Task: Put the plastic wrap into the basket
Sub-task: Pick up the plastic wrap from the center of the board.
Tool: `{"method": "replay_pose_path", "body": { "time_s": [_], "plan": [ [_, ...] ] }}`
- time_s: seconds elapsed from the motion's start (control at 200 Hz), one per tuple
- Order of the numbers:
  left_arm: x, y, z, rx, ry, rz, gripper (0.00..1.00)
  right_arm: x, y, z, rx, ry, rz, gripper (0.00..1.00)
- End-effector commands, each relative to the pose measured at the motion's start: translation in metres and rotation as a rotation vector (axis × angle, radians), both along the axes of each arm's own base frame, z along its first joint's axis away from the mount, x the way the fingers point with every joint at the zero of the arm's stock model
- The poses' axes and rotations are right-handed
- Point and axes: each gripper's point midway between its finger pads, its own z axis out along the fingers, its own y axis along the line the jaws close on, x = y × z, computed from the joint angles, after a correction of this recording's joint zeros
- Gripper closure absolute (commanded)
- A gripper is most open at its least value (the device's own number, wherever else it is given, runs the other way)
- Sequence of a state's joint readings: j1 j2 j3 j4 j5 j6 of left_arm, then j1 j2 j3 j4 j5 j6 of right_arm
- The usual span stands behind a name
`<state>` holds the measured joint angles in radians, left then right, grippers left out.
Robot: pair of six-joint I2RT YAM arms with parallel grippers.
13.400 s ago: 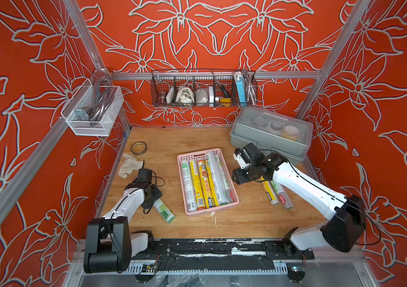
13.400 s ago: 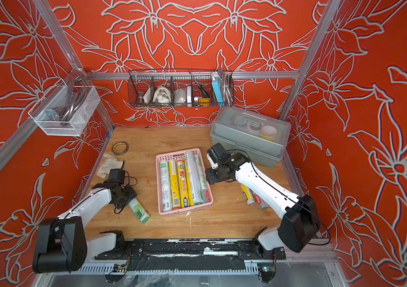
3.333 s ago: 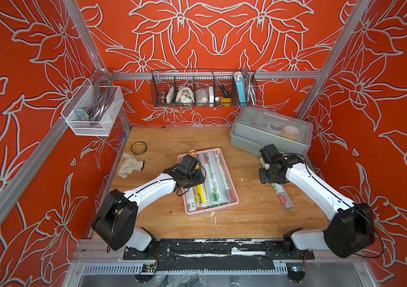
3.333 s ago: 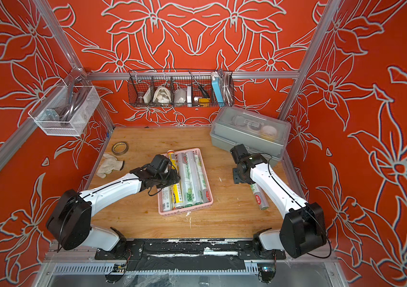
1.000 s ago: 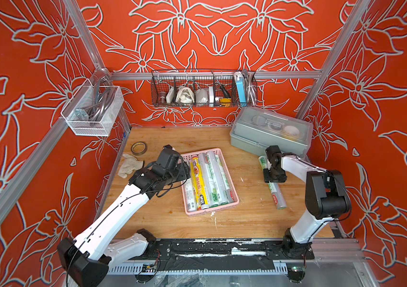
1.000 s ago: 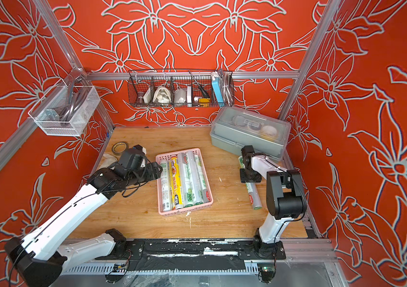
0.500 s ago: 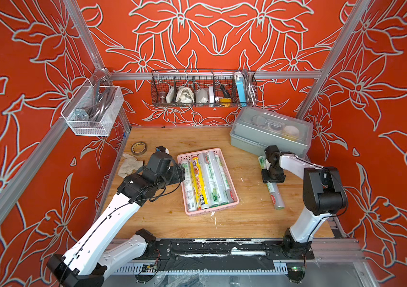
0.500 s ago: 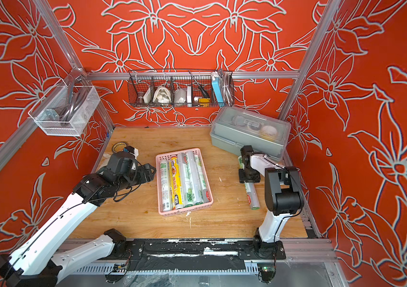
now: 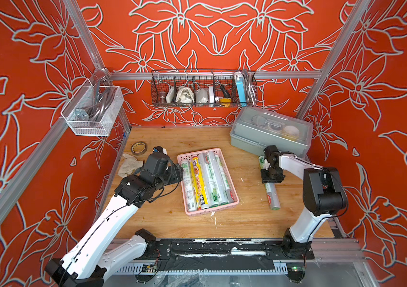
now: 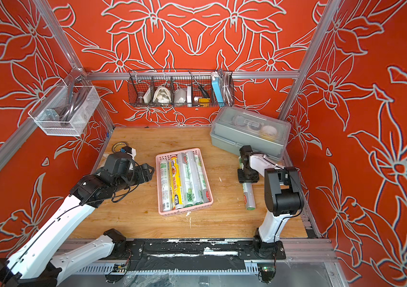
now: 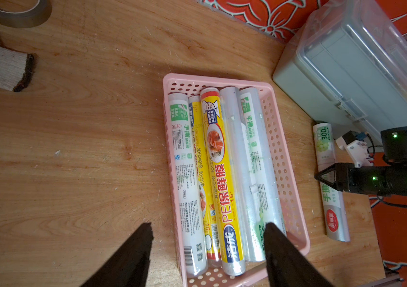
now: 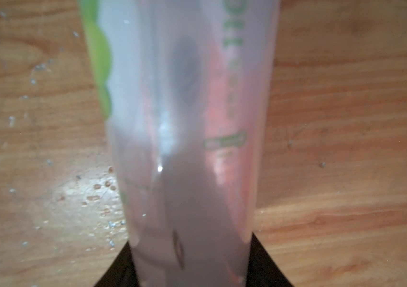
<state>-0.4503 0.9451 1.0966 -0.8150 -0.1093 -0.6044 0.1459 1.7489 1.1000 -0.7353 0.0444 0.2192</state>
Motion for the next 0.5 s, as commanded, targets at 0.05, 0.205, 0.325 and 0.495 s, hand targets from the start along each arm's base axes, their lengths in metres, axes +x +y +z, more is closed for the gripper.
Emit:
{"method": "replay_pose_path", "body": {
  "time_s": [0.05,0.205,0.325,0.495],
  "plan": [
    [-0.002,0.003,-0.001,0.009,-0.001,-0.003,0.28,-0.006,0.043,0.042,0.121,-0.070,0.008,0.65],
    [-0.004,0.006,0.001,0.011,-0.009,0.005,0.28,-0.011,0.096,0.085,0.231,-0.141,0.035,0.66],
    [-0.007,0.008,0.002,0.009,-0.012,0.008,0.29,-0.012,0.132,0.122,0.338,-0.214,0.028,0.68],
    [-0.012,0.013,0.005,0.009,-0.025,0.018,0.29,-0.013,0.184,0.165,0.481,-0.276,0.043,0.70]
  ]
}}
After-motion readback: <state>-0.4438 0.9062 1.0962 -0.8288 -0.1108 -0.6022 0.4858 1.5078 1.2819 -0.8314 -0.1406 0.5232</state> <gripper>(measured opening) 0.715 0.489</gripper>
